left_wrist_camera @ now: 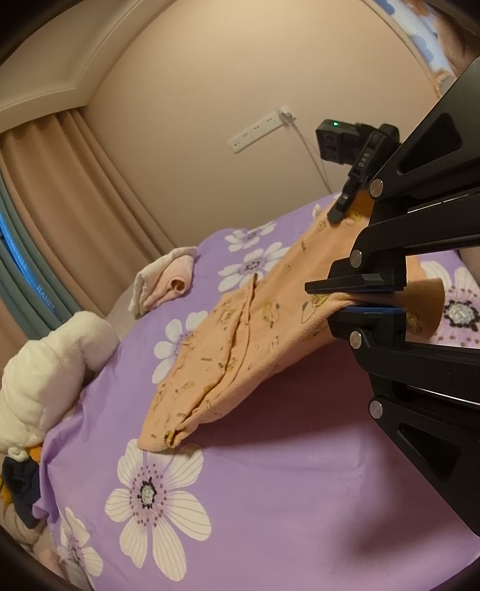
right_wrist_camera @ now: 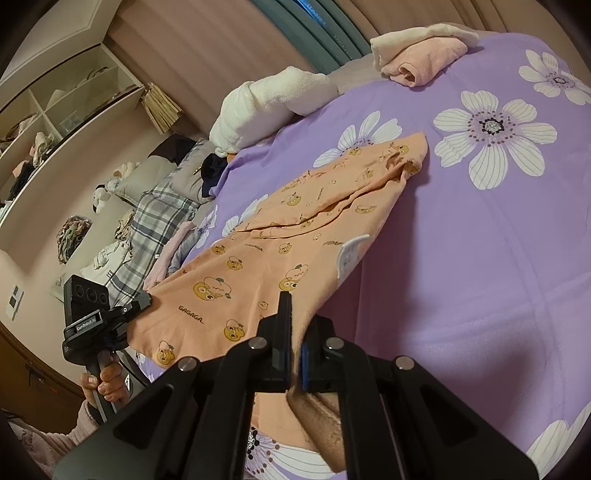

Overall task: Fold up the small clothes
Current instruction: 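Lift the hem with both grippers and fold it toward the collar, then lay the hem down near the collar and open both grippers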

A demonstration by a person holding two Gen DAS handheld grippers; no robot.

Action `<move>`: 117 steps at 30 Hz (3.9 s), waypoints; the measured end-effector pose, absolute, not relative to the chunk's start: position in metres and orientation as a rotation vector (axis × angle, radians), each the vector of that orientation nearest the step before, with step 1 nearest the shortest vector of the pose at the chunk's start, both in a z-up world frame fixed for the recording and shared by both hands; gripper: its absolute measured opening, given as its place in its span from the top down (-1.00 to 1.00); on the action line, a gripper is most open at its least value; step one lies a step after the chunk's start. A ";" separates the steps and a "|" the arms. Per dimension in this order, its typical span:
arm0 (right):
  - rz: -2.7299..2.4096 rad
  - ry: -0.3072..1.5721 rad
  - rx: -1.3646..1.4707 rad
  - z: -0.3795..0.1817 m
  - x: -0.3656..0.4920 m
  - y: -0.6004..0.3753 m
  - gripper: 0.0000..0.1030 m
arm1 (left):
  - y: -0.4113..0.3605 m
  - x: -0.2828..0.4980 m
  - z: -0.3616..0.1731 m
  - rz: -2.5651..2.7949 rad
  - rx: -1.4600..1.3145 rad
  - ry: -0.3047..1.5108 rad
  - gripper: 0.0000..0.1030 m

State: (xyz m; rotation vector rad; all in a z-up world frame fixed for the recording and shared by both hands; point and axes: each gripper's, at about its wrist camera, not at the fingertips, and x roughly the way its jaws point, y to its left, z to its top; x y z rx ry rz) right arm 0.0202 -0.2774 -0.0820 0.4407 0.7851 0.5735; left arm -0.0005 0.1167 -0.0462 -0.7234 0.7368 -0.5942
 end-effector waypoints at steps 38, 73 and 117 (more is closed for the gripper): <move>0.619 0.709 0.438 -0.033 -0.003 -0.300 0.90 | 0.137 -0.005 -0.013 -0.586 -0.732 0.717 1.00; 0.294 1.024 0.624 -0.117 0.215 -0.312 0.84 | 0.159 0.186 -0.098 -0.324 -0.854 0.957 1.00; 0.453 1.036 0.585 -0.114 0.184 -0.310 0.88 | 0.165 0.182 -0.112 -0.339 -0.870 0.999 0.96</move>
